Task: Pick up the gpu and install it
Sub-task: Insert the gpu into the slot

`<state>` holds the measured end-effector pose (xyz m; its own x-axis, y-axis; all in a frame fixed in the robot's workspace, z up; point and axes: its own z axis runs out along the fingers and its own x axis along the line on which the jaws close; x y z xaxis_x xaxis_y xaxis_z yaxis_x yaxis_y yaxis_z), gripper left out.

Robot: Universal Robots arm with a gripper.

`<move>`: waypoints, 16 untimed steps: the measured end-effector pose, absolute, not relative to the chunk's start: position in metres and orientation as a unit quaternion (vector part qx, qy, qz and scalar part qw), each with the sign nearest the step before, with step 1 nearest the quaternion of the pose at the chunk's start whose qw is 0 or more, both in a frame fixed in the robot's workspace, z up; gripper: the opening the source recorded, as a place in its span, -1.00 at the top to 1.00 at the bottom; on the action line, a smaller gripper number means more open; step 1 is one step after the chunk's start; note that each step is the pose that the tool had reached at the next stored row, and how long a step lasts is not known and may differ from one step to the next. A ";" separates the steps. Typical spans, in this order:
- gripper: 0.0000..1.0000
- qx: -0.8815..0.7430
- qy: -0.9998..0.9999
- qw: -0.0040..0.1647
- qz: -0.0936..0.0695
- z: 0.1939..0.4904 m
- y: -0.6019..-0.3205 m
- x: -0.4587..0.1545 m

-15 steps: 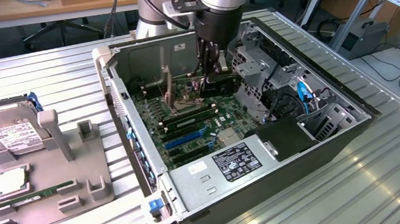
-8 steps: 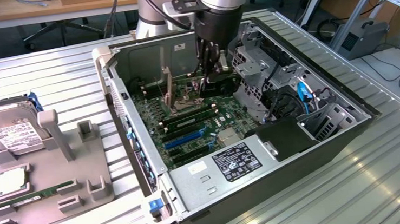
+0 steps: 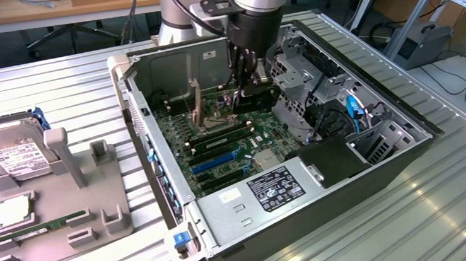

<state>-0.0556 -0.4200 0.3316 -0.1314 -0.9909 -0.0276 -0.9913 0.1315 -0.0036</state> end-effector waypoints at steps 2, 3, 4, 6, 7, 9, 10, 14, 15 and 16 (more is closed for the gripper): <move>0.47 -0.663 0.749 0.012 0.008 0.332 -0.420 -0.056; 0.47 -0.664 0.747 0.012 0.008 0.332 -0.420 -0.056; 0.47 -0.667 0.745 0.012 0.008 0.332 -0.420 -0.056; 0.47 -0.672 0.741 0.011 0.008 0.332 -0.420 -0.056; 0.47 -0.673 0.739 0.011 0.008 0.332 -0.420 -0.056; 0.47 -0.676 0.736 0.011 0.008 0.332 -0.420 -0.056; 0.47 -0.678 0.735 0.011 0.008 0.332 -0.420 -0.056; 0.47 -0.684 0.729 0.011 0.008 0.332 -0.420 -0.056; 0.47 -0.685 0.728 0.011 0.008 0.332 -0.420 -0.056; 0.47 -0.687 0.726 0.011 0.008 0.332 -0.420 -0.056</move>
